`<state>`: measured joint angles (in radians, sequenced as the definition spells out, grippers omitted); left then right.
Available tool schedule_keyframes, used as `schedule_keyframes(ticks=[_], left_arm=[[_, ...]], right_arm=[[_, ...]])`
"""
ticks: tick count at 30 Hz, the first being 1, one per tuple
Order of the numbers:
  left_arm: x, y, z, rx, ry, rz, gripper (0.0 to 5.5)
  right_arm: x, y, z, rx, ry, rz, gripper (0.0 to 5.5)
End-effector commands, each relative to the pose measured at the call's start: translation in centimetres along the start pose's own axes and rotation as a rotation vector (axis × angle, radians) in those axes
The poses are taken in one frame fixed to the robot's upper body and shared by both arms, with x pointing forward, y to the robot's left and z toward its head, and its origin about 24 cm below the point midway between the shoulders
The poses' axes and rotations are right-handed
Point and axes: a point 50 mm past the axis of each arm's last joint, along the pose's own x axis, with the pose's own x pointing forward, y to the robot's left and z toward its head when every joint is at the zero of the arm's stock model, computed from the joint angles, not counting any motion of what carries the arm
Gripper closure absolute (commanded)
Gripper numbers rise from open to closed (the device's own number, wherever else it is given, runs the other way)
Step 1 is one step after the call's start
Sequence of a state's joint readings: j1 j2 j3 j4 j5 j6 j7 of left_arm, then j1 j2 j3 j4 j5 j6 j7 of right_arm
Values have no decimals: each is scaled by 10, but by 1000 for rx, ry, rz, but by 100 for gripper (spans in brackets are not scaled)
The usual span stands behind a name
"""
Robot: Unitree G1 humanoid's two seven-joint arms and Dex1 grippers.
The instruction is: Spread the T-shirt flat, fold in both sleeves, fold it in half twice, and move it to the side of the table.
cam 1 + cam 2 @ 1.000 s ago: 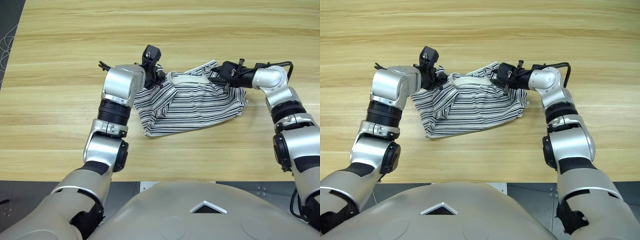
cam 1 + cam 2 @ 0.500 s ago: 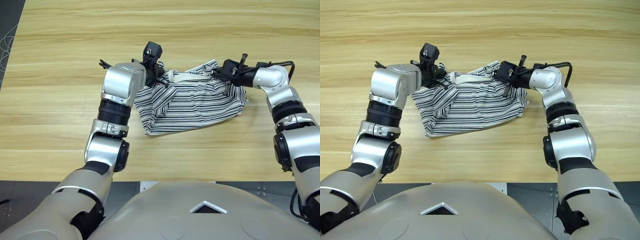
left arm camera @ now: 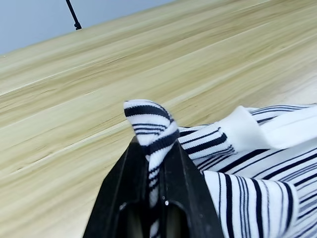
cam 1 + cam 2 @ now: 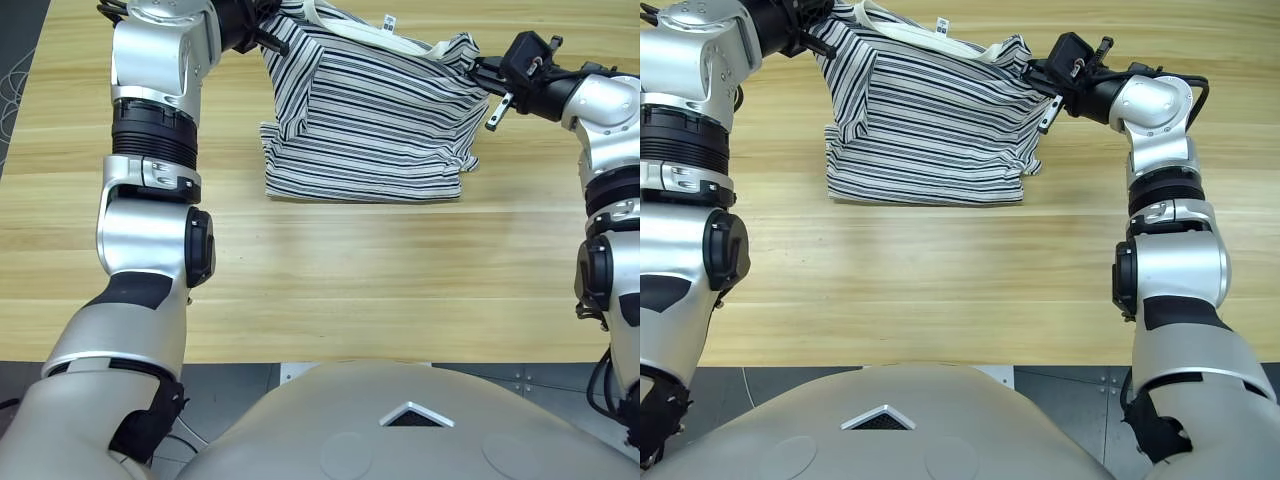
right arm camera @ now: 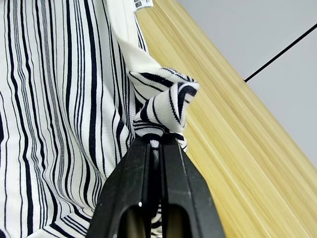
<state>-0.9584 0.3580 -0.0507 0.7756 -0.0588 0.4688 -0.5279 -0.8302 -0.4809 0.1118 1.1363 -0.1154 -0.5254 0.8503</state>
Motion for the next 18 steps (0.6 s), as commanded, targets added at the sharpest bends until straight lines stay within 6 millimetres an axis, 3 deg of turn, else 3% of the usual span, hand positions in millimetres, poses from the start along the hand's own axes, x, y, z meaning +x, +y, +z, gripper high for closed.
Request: schedule_keyframes(ticks=[1, 4, 7, 14, 16, 18], left_arm=[[1, 17, 13, 219, -77, 66, 538], [7, 17, 15, 385, -125, 142, 538], [7, 22, 30, 564, -119, 276, 538], [-18, 39, 111, 477, -354, 570, 538], [-18, 36, 114, 484, -371, 537, 538], [-10, 28, 98, 545, -339, 417, 538]], right_arm=[[21, -11, 20, 12, -11, -82, 540], [38, -27, 40, 35, 14, -247, 540], [42, -50, 61, 18, 57, -436, 540], [24, -104, 126, -71, -38, -790, 540], [26, -100, 124, -54, -63, -733, 540], [32, -85, 104, -18, -53, -589, 540]])
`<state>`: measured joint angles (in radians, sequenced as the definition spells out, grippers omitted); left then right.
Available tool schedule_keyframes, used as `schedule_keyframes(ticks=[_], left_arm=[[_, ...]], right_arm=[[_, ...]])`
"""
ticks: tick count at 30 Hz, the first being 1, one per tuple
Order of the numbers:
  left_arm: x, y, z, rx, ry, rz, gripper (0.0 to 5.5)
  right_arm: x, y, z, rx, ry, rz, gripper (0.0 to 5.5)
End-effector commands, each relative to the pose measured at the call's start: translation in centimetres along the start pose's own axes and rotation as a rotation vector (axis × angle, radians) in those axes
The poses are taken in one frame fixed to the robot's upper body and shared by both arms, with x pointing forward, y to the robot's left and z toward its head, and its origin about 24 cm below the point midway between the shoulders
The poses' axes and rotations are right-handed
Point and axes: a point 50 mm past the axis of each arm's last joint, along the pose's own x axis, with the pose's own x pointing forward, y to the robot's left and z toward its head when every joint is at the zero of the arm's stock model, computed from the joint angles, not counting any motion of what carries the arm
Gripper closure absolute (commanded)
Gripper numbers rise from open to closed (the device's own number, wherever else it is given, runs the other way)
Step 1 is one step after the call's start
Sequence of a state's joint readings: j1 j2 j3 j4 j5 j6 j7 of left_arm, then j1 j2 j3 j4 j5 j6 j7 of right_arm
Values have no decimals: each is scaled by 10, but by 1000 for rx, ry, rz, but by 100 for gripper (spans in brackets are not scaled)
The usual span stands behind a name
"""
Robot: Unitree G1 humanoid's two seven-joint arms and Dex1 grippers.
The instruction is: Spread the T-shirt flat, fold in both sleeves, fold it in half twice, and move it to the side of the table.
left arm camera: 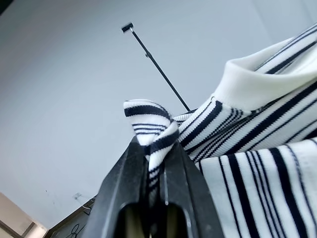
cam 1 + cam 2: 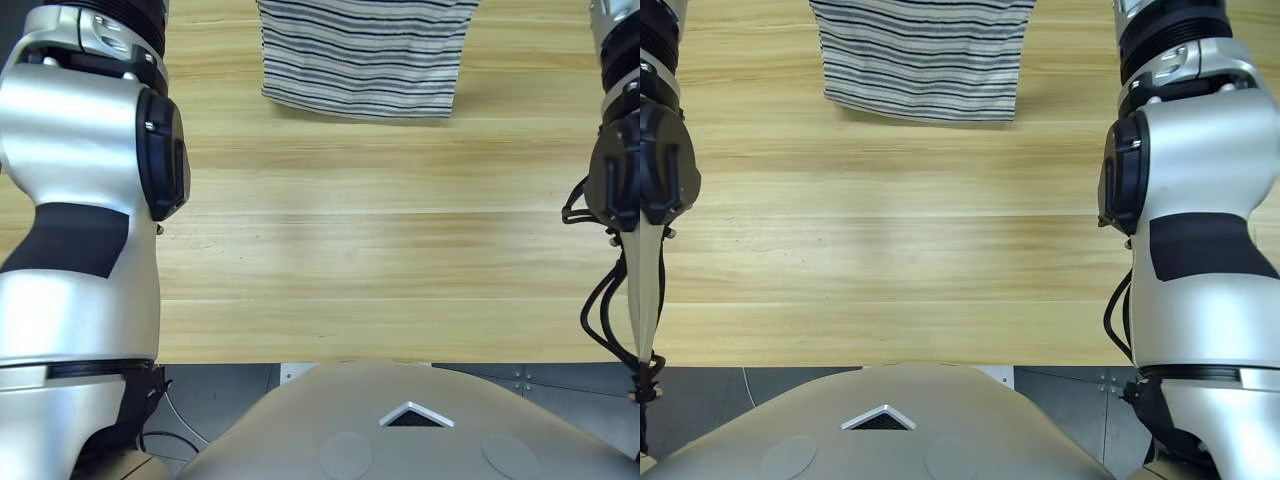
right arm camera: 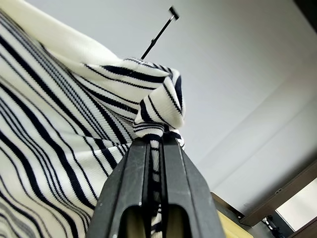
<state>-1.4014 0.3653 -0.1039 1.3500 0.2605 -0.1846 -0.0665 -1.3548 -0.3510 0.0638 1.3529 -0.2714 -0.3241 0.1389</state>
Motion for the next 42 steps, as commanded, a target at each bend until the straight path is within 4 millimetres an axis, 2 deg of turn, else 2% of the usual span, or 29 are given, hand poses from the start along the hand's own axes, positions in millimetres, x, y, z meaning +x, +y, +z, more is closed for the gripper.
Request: schedule_keyframes(ticks=[1, 3, 5, 7, 9, 12, 15, 19, 22, 25, 28, 30, 32, 34, 36, 39, 42], left_arm=[[-10, -18, -26, 47, 6, -224, 538], [-22, -38, -45, 69, -14, -415, 538], [-39, -49, -65, 95, -51, -599, 538], [-58, -48, -82, 86, -94, -760, 538], [-69, -40, -86, 54, -138, -849, 538], [-78, -13, -71, 59, -263, -904, 538], [-87, 12, -45, 82, -389, -876, 538], [-104, 26, -21, 127, -466, -877, 538], [-123, 16, -22, 122, -447, -964, 538], [-156, -5, -39, 141, -359, -1156, 538], [-191, -16, -56, 174, -261, -1348, 538], [-211, -19, -64, 175, -217, -1443, 538], [-228, -16, -60, 149, -217, -1524, 538], [-240, -16, -56, 100, -200, -1592, 538], [-247, -21, -60, 142, -176, -1631, 538], [-262, -34, -70, 251, -151, -1712, 538], [-273, -44, -75, 245, -138, -1780, 538]], right_arm=[[-19, 18, -41, 80, 66, 208, 540], [-34, 29, -63, 143, 83, 328, 540], [-51, 37, -82, 198, 80, 449, 540], [-67, 43, -92, 256, 39, 565, 540], [-77, 43, -96, 287, -10, 635, 540], [-87, 38, -93, 306, -87, 665, 540], [-92, 28, -79, 314, -191, 660, 540], [-106, 20, -60, 284, -272, 672, 540], [-122, 22, -54, 257, -266, 733, 540], [-146, 34, -60, 212, -197, 862, 540], [-170, 43, -71, 181, -114, 982, 540], [-189, 49, -77, 170, -67, 1085, 540], [-208, 51, -80, 153, -34, 1214, 540], [-228, 55, -83, 135, 1, 1348, 540], [-240, 61, -86, 127, 32, 1434, 540], [-251, 68, -93, 119, 101, 1538, 540], [-255, 77, -98, 114, 145, 1606, 540]])
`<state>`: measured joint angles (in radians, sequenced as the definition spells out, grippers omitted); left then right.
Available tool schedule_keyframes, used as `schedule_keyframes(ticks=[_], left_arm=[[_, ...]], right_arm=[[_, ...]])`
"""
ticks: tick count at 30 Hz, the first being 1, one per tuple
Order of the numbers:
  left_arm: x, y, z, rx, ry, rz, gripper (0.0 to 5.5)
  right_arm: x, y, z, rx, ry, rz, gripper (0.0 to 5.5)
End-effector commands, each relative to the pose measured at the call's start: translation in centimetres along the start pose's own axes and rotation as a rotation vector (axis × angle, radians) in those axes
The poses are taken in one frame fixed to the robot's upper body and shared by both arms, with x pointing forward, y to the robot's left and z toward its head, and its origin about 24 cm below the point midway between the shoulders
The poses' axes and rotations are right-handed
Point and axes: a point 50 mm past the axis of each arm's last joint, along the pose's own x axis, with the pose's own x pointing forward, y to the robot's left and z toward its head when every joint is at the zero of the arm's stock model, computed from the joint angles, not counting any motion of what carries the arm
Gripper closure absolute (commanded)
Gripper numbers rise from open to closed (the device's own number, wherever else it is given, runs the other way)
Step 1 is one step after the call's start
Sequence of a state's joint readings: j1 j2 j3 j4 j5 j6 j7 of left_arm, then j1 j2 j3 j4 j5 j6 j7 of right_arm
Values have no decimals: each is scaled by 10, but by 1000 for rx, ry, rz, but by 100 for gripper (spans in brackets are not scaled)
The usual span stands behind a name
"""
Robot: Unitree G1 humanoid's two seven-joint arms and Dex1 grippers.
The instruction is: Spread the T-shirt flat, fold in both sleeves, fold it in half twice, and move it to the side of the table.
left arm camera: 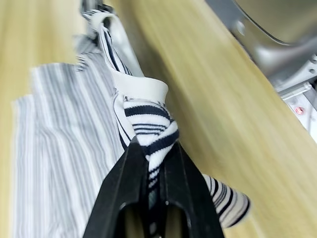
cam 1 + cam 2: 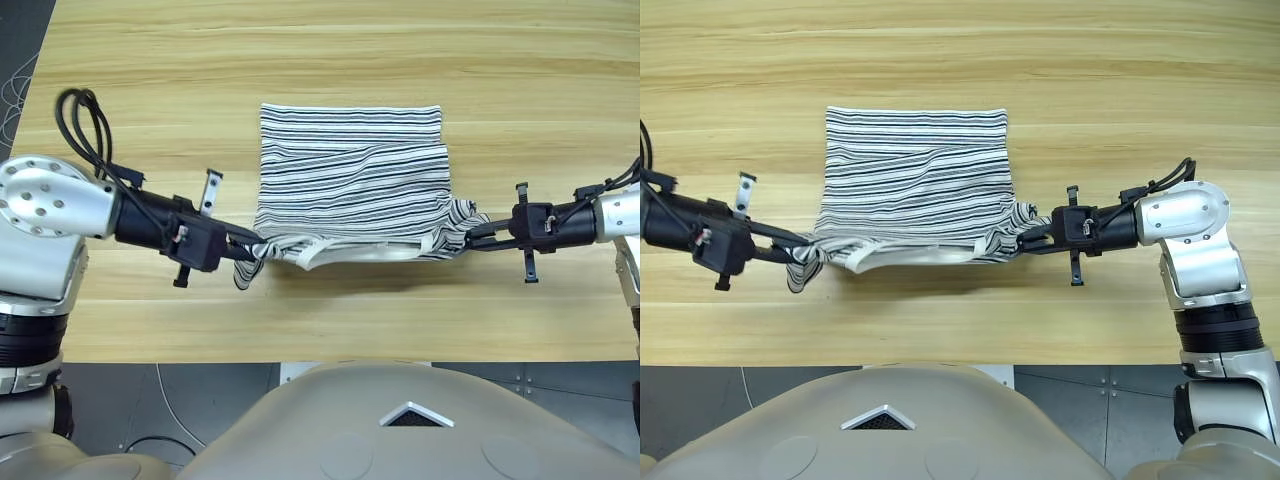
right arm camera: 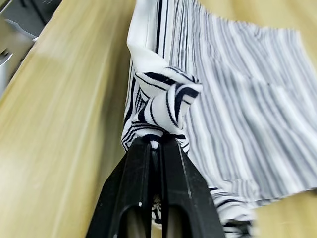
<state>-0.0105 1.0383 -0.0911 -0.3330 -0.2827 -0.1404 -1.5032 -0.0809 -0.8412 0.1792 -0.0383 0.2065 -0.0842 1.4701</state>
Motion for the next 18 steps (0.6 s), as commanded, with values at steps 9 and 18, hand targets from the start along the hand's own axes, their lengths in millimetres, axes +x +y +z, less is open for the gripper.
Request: schedule_keyframes(ticks=[9, 18], left_arm=[[12, -23, 3, -68, -42, -160, 385], [-6, 18, 12, -20, -173, 113, 298]], right_arm=[[16, 3, 0, 92, 26, 211, 372], [-16, -17, 44, 92, -243, 246, 256]])
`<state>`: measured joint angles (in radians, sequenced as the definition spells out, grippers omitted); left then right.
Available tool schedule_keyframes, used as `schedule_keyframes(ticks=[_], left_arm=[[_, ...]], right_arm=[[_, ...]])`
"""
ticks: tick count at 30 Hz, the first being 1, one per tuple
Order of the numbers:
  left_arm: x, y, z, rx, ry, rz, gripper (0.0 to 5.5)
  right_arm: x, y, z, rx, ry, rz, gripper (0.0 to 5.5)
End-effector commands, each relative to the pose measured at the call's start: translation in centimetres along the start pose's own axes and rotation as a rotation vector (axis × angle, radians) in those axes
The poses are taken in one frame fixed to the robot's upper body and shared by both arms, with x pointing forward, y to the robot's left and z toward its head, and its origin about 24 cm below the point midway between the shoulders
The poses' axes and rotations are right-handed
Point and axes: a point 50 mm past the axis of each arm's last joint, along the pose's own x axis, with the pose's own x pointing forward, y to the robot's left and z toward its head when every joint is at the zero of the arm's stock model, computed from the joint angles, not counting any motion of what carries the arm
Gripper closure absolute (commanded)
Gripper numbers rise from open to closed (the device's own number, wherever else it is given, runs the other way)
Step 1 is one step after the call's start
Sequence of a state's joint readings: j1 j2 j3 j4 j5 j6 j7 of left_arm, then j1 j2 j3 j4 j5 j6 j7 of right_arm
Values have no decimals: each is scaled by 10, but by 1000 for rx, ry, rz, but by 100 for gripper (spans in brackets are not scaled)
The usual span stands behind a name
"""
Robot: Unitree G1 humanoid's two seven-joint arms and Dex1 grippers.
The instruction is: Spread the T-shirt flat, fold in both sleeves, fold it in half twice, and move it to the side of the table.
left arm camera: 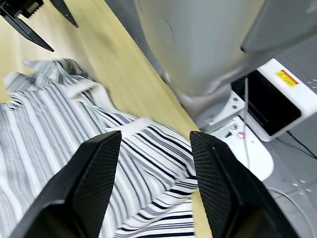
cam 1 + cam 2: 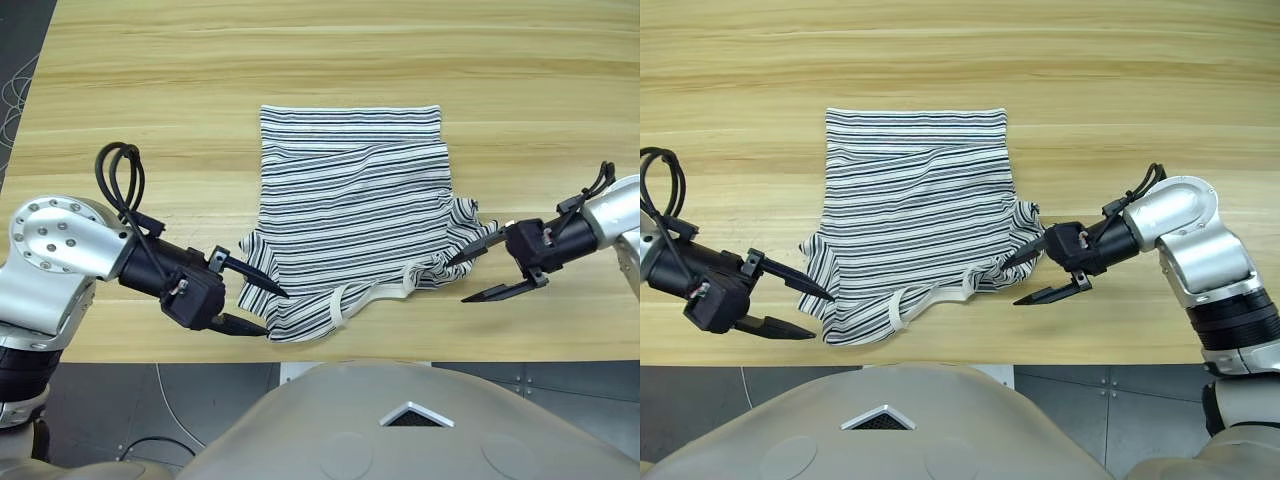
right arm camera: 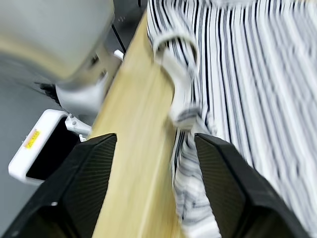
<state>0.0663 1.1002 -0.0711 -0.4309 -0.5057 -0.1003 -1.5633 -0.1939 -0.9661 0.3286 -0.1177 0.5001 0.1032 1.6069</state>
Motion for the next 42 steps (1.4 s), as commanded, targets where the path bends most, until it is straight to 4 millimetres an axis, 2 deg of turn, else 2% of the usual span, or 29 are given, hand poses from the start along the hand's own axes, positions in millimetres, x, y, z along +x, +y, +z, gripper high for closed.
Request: schedule_keyframes(ticks=[1, 3, 4, 6, 8, 11, 16, 18, 22, 28, 32, 35, 38, 42], left_arm=[[-13, 49, -11, 37, 27, 315, 298], [-14, 83, -28, 8, 77, 506, 298], [-13, 99, -39, 0, 114, 584, 298], [-4, 127, -63, -51, 139, 678, 298], [9, 143, -83, -94, 162, 691, 298], [21, 157, -102, -159, 163, 681, 298], [25, 168, -126, -314, 240, 787, 298], [27, 167, -135, -374, 311, 845, 298], [21, 161, -154, -511, 447, 1003, 298], [24, 142, -174, -598, 568, 1065, 298], [25, 137, -179, -617, 617, 1095, 298], [22, 145, -173, -597, 572, 1130, 298], [23, 163, -158, -540, 489, 1142, 298], [25, 177, -147, -474, 496, 1140, 298]], right_arm=[[-20, -16, 26, -10, -152, -34, 256], [-26, -38, 32, -54, -244, -115, 256], [-24, -56, 28, -88, -237, -231, 256], [-10, -97, 15, -74, -194, -473, 256], [7, -124, 3, -53, -113, -585, 256], [26, -148, -13, -13, 16, -661, 256], [49, -164, -24, 8, 143, -706, 256], [50, -170, -20, 17, 156, -752, 256], [45, -185, -1, 43, 98, -861, 256], [37, -181, 6, -57, 46, -812, 256], [30, -156, -13, -123, 34, -678, 256], [32, -135, -30, -122, 41, -579, 256], [32, -109, -44, -94, 43, -491, 256], [13, -82, -48, -69, 70, -455, 256]])
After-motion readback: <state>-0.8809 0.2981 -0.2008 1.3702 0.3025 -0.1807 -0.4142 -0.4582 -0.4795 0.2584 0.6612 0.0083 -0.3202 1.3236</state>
